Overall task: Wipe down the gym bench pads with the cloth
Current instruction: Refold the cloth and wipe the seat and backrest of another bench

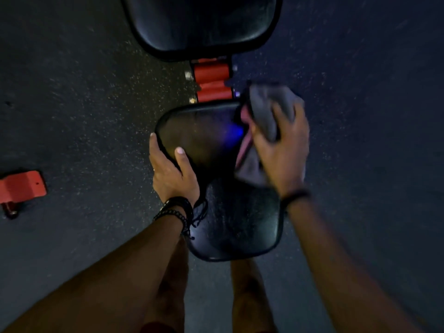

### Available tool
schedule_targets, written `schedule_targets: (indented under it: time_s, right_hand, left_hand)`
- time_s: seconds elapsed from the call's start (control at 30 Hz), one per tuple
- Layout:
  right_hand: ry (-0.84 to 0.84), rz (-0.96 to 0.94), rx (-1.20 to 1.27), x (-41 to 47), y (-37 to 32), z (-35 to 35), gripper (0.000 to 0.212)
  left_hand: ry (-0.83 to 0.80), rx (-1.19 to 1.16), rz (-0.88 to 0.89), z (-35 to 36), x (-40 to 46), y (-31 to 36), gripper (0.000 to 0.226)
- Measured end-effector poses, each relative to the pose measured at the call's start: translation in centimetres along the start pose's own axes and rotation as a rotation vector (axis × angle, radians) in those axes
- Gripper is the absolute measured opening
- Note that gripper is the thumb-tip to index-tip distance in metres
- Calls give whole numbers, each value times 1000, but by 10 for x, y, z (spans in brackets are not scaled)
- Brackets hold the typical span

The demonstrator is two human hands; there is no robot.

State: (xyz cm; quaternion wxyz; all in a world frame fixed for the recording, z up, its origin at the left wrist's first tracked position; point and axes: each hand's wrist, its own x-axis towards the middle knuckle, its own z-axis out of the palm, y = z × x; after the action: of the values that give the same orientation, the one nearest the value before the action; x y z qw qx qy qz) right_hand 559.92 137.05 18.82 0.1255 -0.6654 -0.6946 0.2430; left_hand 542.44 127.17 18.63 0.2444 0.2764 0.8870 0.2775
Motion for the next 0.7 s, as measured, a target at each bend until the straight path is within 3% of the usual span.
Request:
schedule_targets:
  time_s: [0.13,0.2,0.27,0.4,0.5,0.6,0.7]
  right_hand:
    - [-127,157,-2,-181,14,-14,72]
    - [-163,159,72,-158,23,-12,70]
    - [-83,88,138,-78,15,-7,65]
    - [27,37,59,52,-6,8,59]
    - [69,49,75,-25,8,3,56]
    - [-58,168,115,-151,18,-11,65]
    - [-84,189,128,-118,19,-11,65]
  left_hand:
    - [-1,7,-4,0,2,3,62]
    - [12,21,4,0,4,4,61]
    - [8,21,11,2,3,2,60]
    - [30,27,5,4,3,0,59]
    - [24,37,12,3,0,1,58]
    - [11,29,10,4,1,2,60]
    - [17,42,22,5,3,1,60]
